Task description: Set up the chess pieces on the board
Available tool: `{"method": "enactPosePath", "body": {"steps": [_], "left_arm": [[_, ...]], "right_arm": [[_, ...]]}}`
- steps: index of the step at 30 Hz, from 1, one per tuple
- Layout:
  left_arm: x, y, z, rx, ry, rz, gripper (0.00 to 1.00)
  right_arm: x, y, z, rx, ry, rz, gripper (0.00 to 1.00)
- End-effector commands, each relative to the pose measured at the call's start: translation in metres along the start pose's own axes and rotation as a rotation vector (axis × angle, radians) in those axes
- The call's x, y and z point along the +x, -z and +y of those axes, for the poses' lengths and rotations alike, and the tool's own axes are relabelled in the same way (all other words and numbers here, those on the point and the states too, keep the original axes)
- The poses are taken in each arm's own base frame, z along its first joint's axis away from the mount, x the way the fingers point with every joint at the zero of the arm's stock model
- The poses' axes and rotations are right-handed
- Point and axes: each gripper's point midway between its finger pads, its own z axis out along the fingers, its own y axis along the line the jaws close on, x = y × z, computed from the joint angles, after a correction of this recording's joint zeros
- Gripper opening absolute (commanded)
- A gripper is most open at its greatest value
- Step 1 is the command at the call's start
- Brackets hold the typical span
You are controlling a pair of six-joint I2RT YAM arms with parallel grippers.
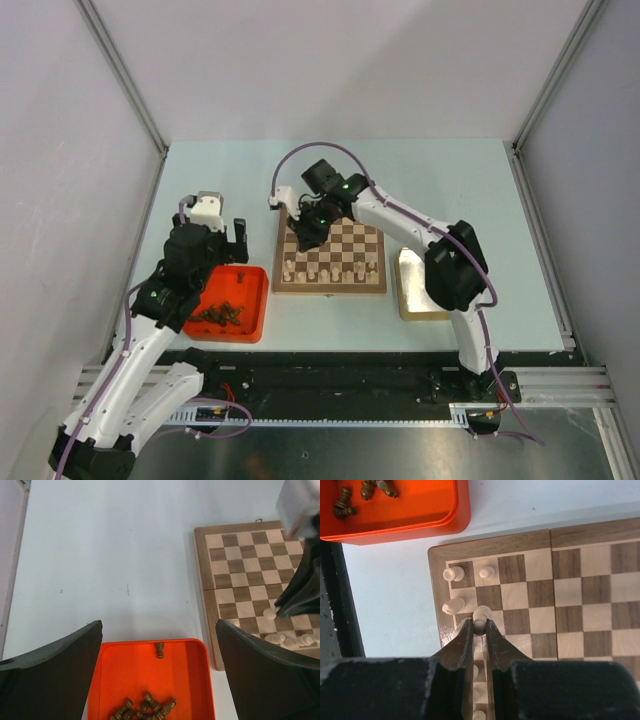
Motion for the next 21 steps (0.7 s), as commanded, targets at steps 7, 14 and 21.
{"method": "enactPosePath", "body": {"steps": [7,14,21], "left_arm": [[-0.017,0.006,0.015,-0.056,0.016,-0.078,1.0],[-0.019,0.008,0.014,-0.046,0.022,-0.09,1.0],[-0.019,0.008,0.012,-0.035,0.02,-0.09,1.0]], "right_arm": [[0.003,-0.034,0.004,0.011,0.002,0.069,0.0],[0.011,-0.046,0.002,0.026,0.008,0.105,0.01],[0.014,-0.051,-0.001,0.044,0.013,0.129,0.02]]}}
